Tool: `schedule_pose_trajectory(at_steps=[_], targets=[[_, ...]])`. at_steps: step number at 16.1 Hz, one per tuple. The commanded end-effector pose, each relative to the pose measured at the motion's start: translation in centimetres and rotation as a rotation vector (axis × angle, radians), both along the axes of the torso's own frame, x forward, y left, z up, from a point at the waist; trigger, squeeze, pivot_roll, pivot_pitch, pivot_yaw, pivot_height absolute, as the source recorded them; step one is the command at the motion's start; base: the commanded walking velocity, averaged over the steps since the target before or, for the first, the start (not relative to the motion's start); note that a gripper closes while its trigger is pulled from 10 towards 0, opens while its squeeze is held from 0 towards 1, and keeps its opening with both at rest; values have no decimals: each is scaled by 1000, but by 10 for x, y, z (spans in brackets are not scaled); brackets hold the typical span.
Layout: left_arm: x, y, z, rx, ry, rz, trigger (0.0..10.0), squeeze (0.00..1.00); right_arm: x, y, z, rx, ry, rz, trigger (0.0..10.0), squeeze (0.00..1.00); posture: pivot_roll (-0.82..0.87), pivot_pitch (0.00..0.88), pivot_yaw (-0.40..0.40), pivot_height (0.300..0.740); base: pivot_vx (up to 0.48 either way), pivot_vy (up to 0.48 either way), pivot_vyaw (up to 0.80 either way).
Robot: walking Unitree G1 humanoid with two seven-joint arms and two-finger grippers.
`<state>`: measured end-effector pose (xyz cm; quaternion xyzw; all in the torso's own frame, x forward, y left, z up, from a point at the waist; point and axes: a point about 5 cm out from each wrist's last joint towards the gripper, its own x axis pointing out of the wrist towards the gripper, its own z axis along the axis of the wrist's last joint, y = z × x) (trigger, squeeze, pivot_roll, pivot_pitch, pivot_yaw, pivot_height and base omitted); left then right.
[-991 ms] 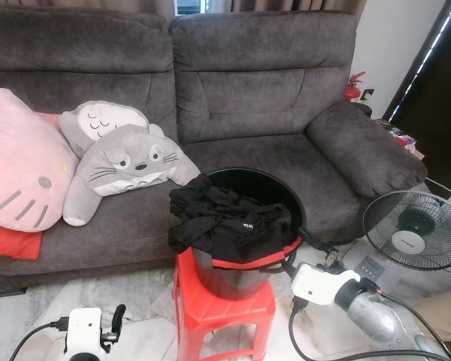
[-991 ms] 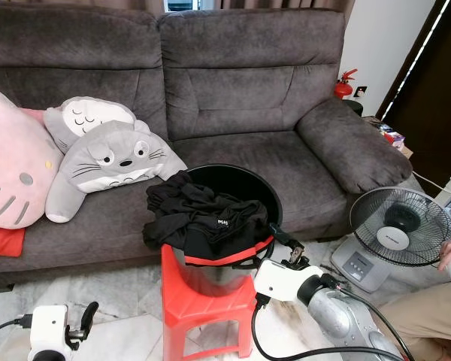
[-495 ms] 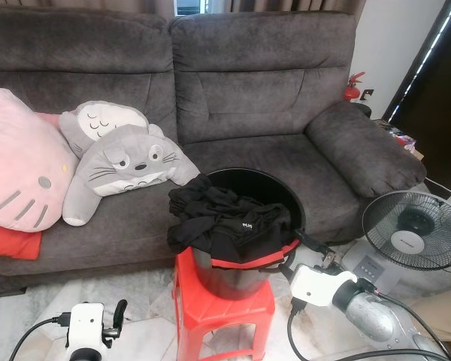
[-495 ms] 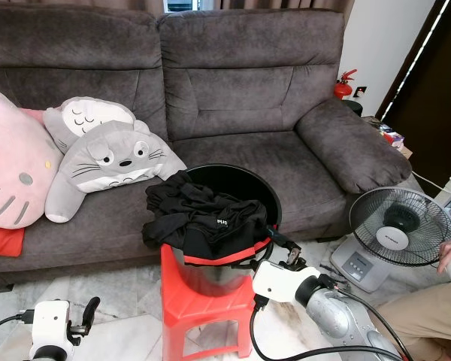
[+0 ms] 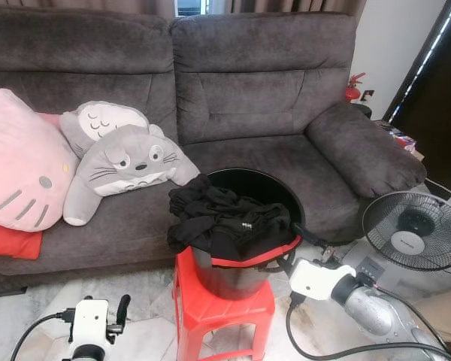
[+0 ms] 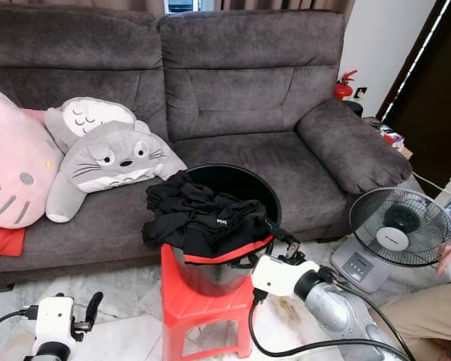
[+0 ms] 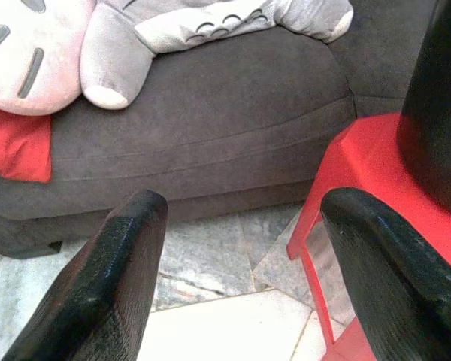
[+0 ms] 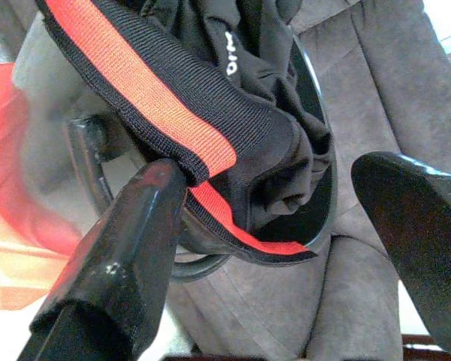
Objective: Hang hanger
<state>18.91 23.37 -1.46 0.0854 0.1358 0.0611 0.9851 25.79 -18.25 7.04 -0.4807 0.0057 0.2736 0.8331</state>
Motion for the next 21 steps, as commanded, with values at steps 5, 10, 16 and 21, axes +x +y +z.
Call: schedule_pose_trajectory(at_steps=[5, 10, 16, 21], targets=[[-2, -1, -1, 12, 16, 1, 10000, 0, 2, 1, 4, -18, -59, 16, 10000, 0, -16, 0, -78, 740, 0, 0, 0], [-1, -3, -1, 16, 18, -4, 10000, 0, 7, -3, 12, -26, -131, -5, 10000, 0, -16, 0, -78, 740, 0, 0, 0], [-1, -3, -2, 20, 20, -7, 10000, 0, 14, -10, 11, -86, -194, -104, 10000, 0, -16, 0, -77, 740, 0, 0, 0], [0, -6, -2, 21, 24, -16, 10000, 0, 17, -8, 11, -54, -206, -141, 10000, 0, -16, 0, -78, 740, 0, 0, 0]])
